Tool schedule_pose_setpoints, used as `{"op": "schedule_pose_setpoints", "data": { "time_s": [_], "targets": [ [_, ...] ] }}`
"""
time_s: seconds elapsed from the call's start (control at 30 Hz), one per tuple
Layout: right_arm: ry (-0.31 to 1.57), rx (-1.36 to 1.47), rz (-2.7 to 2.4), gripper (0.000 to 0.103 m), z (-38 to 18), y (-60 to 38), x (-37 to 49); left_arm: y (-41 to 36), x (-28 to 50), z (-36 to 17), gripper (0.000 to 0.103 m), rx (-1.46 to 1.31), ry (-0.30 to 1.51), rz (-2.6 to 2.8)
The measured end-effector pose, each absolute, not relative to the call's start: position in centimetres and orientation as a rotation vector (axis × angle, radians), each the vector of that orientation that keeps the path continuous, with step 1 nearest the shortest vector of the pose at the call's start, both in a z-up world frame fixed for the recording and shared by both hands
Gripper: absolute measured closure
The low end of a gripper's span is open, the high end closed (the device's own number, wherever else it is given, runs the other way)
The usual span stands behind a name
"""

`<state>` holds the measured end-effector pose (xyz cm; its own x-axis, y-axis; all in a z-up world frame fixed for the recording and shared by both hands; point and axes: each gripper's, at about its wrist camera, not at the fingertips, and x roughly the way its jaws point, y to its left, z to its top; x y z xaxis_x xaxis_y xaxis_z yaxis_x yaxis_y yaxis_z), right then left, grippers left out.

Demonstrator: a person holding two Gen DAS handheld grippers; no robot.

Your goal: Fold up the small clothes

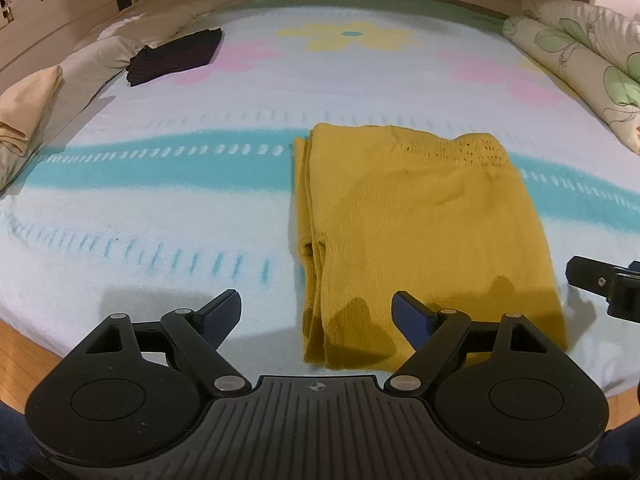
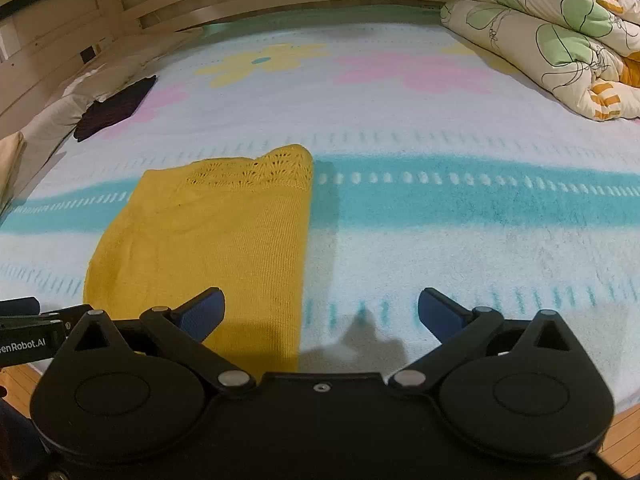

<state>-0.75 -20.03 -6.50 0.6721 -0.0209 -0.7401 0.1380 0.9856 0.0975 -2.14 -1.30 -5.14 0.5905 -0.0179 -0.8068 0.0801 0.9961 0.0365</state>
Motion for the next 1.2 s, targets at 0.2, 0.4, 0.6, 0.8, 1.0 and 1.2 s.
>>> {"op": "schedule_pose_setpoints", "data": {
  "time_s": [0.2, 0.4, 0.6, 0.8, 1.0, 1.2],
  "targets": [
    [0.834, 0.153, -0.088, 0.0, -6.55, -19.99, -0.71, -1.41, -2.06, -5.31, 0.021, 0.072, 0.946, -0.06],
    [0.835, 0.154, -0.089, 0.0, -6.55, -19.91, -0.7, -1.77, -2.05, -5.38, 0.021, 0.075, 0.949, -0.054],
    [0.835, 0.154, -0.09, 0.0, -6.56, -19.82, -0.71, -1.86, -2.15, -5.4, 0.021, 0.079, 0.947, -0.056],
    [0.835, 0.154, -0.089, 0.0, -6.56, -19.82, -0.71, -1.91, -2.16, -5.47, 0.021, 0.083, 0.947, -0.056],
    [0.834, 0.155, -0.091, 0.0, -6.55, -19.75, -0.74, -2.07, -2.21, -5.5, 0.021, 0.089, 0.947, -0.063],
    [0.835, 0.155, -0.089, 0.0, -6.59, -19.73, -0.7, -2.27, -2.26, -5.52, 0.021, 0.09, 0.944, -0.063]
  ]
}}
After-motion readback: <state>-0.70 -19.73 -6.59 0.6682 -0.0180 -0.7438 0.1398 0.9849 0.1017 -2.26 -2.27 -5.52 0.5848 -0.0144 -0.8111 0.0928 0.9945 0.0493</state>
